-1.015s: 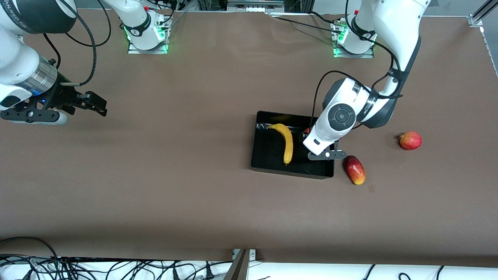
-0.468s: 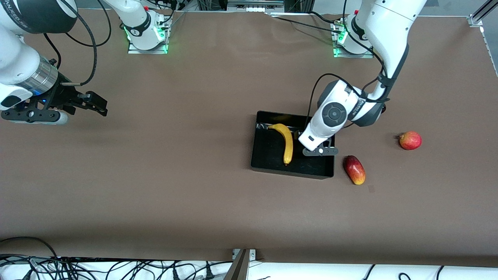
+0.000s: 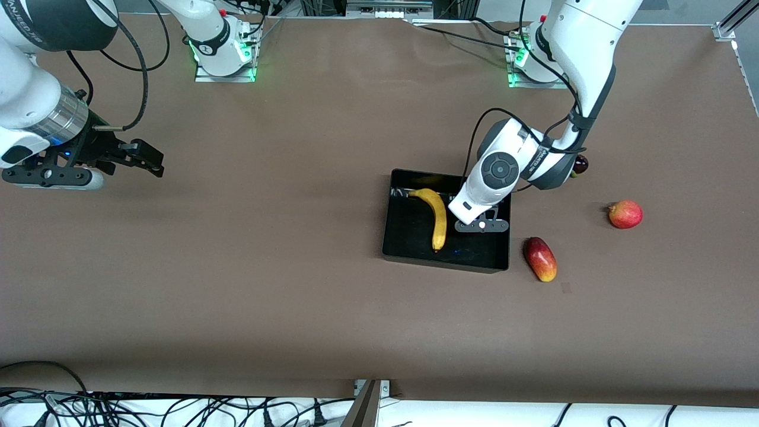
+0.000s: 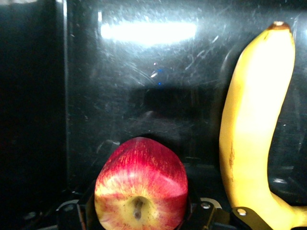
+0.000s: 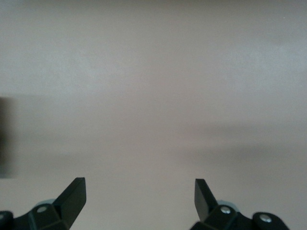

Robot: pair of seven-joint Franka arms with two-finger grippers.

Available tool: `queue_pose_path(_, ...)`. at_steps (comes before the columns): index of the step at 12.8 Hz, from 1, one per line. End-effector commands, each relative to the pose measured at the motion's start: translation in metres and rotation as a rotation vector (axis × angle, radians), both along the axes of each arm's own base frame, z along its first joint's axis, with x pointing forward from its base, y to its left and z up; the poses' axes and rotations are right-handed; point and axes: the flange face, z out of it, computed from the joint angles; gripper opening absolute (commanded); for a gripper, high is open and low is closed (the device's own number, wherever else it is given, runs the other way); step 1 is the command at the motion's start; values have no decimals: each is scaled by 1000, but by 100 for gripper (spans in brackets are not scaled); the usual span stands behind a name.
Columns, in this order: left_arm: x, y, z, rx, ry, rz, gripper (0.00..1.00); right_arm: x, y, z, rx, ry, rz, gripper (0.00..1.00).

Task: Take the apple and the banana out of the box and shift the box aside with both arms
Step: 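Lower the left gripper into the tray and grasp the red apple, then lift the apple out and set it beside the mangosteen, opening the left gripper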

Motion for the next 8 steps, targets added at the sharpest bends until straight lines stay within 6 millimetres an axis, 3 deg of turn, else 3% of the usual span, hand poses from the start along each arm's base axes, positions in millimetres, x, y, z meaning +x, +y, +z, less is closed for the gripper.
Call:
queue_pose_path(1,20,0,48,44,23,-19,15,-1,1,5,-13,-4,5,100)
queue_pose_path(4,49,13,113,74,85,6,16,-1,1,5,-13,-4,5,100)
queue_pose_path(5,58,33,129,74,125,-36,16,-1,1,5,-13,-4,5,100)
queue_pose_path(7,77,110,148,17,163,-134,16,-1,1,5,-13,-4,5,100)
queue_pose_path(8,76,135,148,-1,191,-188,16,-1,1,5,-13,-4,5,100)
